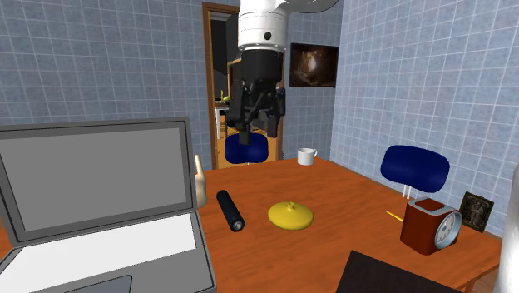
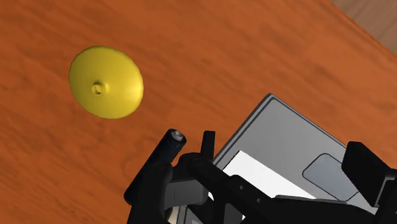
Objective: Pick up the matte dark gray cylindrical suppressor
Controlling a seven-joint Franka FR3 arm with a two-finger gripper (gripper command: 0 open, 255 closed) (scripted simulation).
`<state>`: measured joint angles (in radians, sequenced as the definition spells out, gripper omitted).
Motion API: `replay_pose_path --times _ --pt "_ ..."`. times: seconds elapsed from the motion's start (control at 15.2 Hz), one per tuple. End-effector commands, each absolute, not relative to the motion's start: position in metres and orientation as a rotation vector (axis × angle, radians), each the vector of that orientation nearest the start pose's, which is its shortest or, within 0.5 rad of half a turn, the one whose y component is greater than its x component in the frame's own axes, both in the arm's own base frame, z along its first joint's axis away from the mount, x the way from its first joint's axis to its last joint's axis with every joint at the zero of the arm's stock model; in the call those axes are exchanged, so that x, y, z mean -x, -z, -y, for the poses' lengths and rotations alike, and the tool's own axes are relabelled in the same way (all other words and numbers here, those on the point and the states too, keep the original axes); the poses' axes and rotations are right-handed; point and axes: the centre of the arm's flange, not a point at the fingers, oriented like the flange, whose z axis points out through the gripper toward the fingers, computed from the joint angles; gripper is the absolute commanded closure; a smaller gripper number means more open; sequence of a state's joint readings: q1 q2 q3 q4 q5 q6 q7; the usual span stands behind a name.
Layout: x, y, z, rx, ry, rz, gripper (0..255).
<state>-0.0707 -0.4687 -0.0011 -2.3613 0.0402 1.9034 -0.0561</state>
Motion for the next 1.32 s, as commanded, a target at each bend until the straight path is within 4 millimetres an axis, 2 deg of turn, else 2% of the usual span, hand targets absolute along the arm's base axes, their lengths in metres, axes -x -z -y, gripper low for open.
replay_pose_path --times 0.0,0.59,1.25 --pt "-0.429 -0.484 0.032 3.109 0.020 -0.091 0" --pt "-0.507 -0.400 0.064 3.124 0.003 -0.296 0" --pt "-0.586 -0.307 0.114 3.124 -0.016 -0.527 0"
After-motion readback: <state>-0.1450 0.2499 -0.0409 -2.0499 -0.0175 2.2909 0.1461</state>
